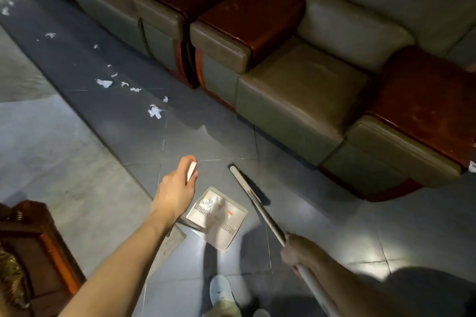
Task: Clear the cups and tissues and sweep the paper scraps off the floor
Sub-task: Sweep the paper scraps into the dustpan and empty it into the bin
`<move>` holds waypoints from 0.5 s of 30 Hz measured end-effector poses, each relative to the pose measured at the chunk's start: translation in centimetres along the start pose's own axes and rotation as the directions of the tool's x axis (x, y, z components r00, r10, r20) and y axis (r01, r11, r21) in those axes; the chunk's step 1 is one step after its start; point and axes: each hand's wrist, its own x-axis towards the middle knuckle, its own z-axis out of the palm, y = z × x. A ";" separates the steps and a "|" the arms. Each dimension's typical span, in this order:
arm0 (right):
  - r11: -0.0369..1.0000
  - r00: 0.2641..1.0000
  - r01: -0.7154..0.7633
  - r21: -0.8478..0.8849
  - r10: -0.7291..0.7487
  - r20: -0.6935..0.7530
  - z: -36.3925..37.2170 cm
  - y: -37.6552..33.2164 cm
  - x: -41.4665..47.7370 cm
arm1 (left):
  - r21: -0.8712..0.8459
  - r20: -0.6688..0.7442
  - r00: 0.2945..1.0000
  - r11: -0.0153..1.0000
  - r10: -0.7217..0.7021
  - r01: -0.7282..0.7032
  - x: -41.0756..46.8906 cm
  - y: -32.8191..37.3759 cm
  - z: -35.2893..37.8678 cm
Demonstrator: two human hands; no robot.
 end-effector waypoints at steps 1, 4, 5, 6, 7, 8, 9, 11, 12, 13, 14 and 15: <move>1.000 0.999 0.021 0.011 -0.022 0.048 0.3 -0.8 -0.5 | -0.002 -0.001 1.000 1.000 0.002 -0.002 0.2 -0.3 -0.2; 0.997 0.992 0.069 0.041 -0.073 0.101 -0.4 -2.8 -2.0 | -0.014 0.006 1.000 1.000 -0.001 0.001 0.1 -1.0 -1.0; 0.996 0.992 0.085 0.036 -0.088 0.095 -1.0 -3.5 -2.6 | -0.016 0.003 1.000 1.000 -0.004 0.004 0.1 -1.2 -1.3; 0.994 0.991 0.101 0.037 -0.103 0.083 -1.8 -4.1 -3.1 | -0.024 -0.008 1.000 1.000 -0.009 0.008 0.0 -1.4 -1.6; 0.992 0.991 0.112 0.058 -0.116 0.069 -2.6 -4.8 -3.5 | -0.036 -0.025 1.000 0.999 -0.010 0.009 0.1 -1.5 -2.1; 0.988 0.990 0.122 0.091 -0.127 0.057 -3.4 -5.4 -3.8 | -0.048 -0.044 0.999 0.999 -0.012 0.010 0.2 -1.5 -2.6; 0.983 0.989 0.136 0.122 -0.142 0.048 -4.4 -6.1 -4.2 | -0.061 -0.067 0.998 0.998 -0.018 0.014 0.5 -1.6 -3.2; 0.978 0.984 0.173 0.118 -0.177 0.023 -6.1 -7.5 -4.6 | -0.083 -0.098 0.994 0.996 -0.050 0.041 1.1 -1.8 -4.5; 0.979 0.983 0.182 0.095 -0.183 0.003 -7.0 -8.3 -4.6 | -0.090 -0.109 0.992 0.994 -0.070 0.060 1.4 -1.9 -5.3; 0.981 0.984 0.180 0.069 -0.179 -0.017 -7.9 -9.2 -4.5 | -0.099 -0.122 0.989 0.992 -0.089 0.077 1.8 -2.1 -5.9; 0.985 0.984 0.173 0.027 -0.172 -0.037 -8.8 -10.2 -4.2 | -0.112 -0.141 0.984 0.989 -0.108 0.093 2.4 -2.2 -6.6; 0.986 0.985 0.164 -0.022 -0.165 -0.056 -9.6 -11.3 -3.8 | -0.128 -0.163 0.978 0.986 -0.127 0.107 2.9 -2.3 -7.1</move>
